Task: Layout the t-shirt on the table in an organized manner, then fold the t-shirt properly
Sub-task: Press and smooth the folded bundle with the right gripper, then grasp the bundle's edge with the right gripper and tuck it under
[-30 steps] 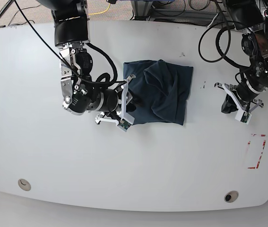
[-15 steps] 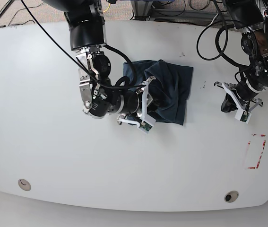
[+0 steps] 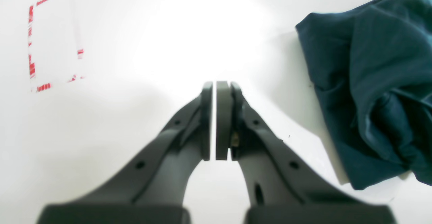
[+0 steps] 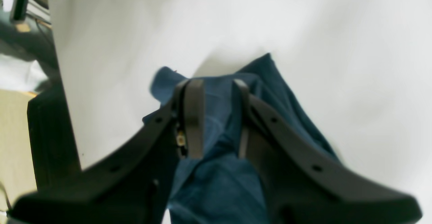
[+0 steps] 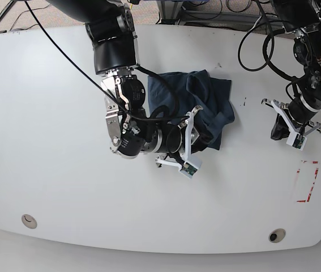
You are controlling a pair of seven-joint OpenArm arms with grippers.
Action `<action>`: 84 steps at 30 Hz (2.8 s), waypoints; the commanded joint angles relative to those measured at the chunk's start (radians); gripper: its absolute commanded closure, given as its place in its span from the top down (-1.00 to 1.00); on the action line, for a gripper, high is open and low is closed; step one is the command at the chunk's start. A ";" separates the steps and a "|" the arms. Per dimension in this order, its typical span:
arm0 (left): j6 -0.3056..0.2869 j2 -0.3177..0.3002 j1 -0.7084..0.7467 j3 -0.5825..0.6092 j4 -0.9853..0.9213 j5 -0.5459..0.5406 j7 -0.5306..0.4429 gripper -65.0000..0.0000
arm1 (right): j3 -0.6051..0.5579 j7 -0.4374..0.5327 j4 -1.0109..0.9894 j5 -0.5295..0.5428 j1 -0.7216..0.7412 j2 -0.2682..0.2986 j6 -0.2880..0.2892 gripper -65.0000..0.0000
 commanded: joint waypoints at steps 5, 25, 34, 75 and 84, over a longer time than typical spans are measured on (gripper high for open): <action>0.000 -0.037 -0.011 -0.007 0.018 -0.013 -0.018 -1.00 | 0.020 0.019 0.047 0.018 -0.006 0.068 0.002 -0.60; 0.000 -0.040 0.033 -0.011 0.019 -0.013 -0.018 -1.00 | -0.072 0.063 0.108 0.009 -0.150 0.077 0.002 -0.60; 0.000 -0.040 0.033 -0.044 0.021 -0.013 -0.018 -1.00 | -0.109 0.212 -0.156 0.022 0.002 -0.010 -0.045 -0.60; -0.002 -0.066 0.035 -0.078 0.050 -0.013 0.044 -1.00 | -0.171 0.185 0.220 0.240 -0.239 0.386 -0.192 -0.60; -0.002 -0.064 0.035 -0.077 0.048 -0.013 0.044 -1.00 | -0.198 0.195 0.205 0.207 -0.271 0.403 -0.185 -0.60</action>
